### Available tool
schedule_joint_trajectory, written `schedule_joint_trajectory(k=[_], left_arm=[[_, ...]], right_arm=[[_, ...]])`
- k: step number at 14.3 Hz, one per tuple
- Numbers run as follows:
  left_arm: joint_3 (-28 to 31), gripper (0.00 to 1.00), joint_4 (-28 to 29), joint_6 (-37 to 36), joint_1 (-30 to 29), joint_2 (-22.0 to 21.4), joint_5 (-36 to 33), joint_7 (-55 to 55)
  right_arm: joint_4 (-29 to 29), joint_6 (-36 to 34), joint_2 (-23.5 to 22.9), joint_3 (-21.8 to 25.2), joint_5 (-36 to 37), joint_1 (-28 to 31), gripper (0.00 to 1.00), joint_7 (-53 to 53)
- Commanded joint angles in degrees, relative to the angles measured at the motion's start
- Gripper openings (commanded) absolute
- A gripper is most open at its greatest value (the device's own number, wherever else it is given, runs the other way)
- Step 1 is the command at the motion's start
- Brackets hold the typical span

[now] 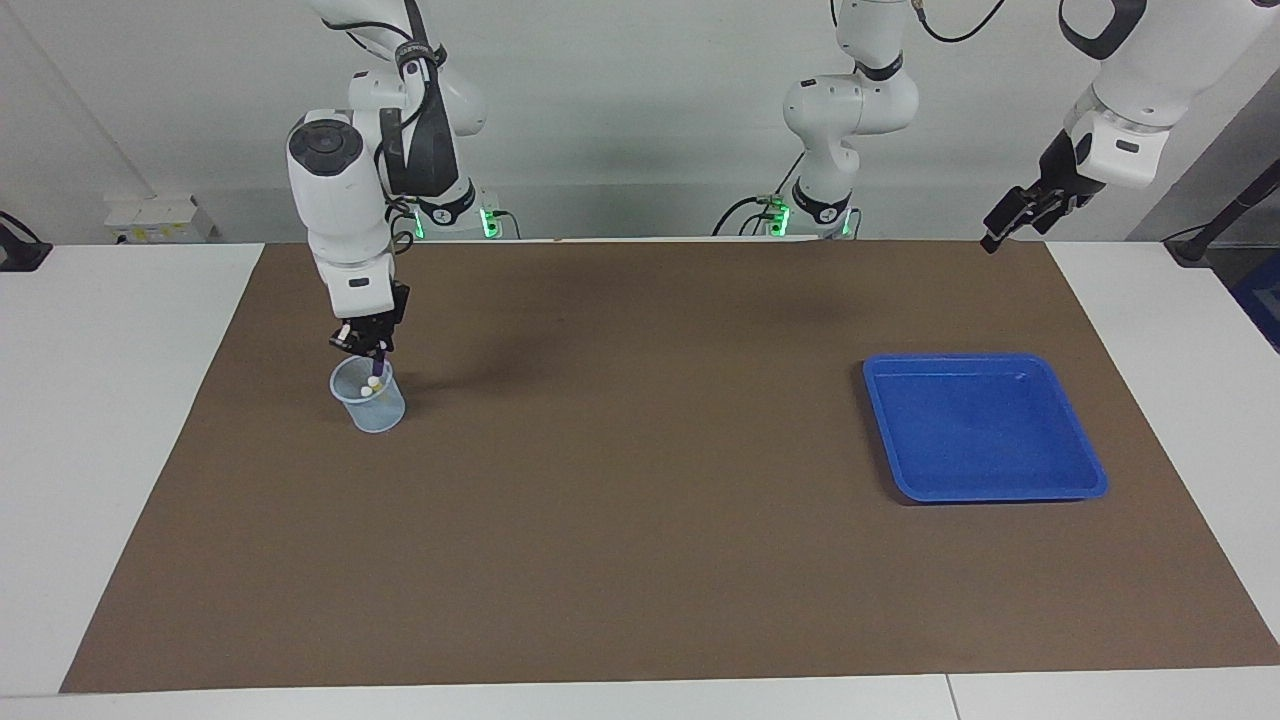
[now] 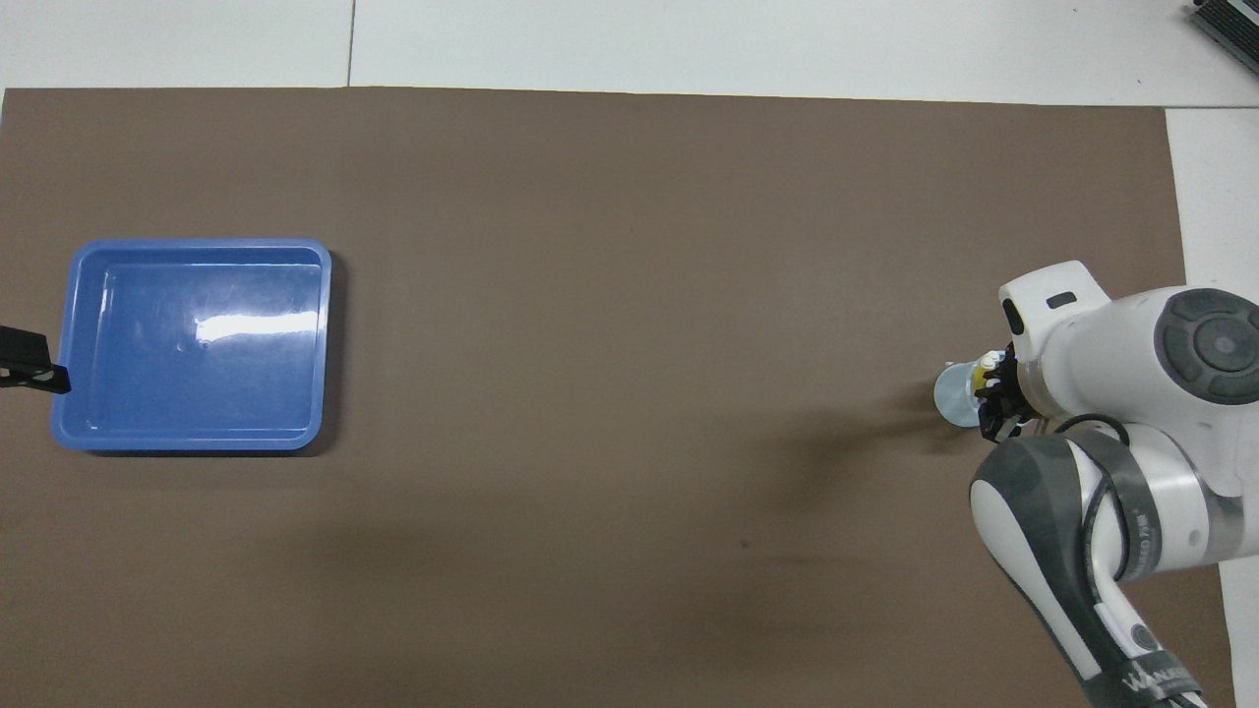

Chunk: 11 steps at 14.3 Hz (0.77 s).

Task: Transfer and insert pens with both arms
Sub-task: 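Carry the purple pen into the white cup with the right gripper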

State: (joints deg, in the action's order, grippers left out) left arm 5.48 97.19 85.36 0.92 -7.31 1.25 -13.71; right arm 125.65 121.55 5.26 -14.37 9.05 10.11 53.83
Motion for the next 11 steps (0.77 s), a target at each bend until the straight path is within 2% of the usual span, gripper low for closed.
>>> schedule_joint_trajectory(k=[1,4,6,8,11], left_arm=[[0.23,1.00,-8.67,-5.37,0.66,3.96,-1.17,0.27],[0.23,1.00,-11.85,-6.97,0.48,5.81,-1.34,0.27],[-0.38,1.00,-11.68,-4.96,0.48,5.29,-1.34,0.27],[-0.47,1.00,-8.88,-2.23,0.48,3.80,-1.17,0.27],[-0.74,1.00,-5.80,0.67,0.74,3.79,-1.17,0.35]], right_arm=[[1.62,2.28,-0.25,-0.48,-1.57,0.88,0.00,-0.30],[2.05,4.22,-1.30,-0.48,-2.72,0.88,0.00,-0.39],[3.37,5.88,-1.31,-0.48,-2.72,0.97,0.00,-0.30],[3.99,6.68,-1.22,-0.48,-2.72,0.97,0.23,-0.30],[3.90,6.68,-1.31,-0.48,-2.72,1.32,0.79,-0.56]])
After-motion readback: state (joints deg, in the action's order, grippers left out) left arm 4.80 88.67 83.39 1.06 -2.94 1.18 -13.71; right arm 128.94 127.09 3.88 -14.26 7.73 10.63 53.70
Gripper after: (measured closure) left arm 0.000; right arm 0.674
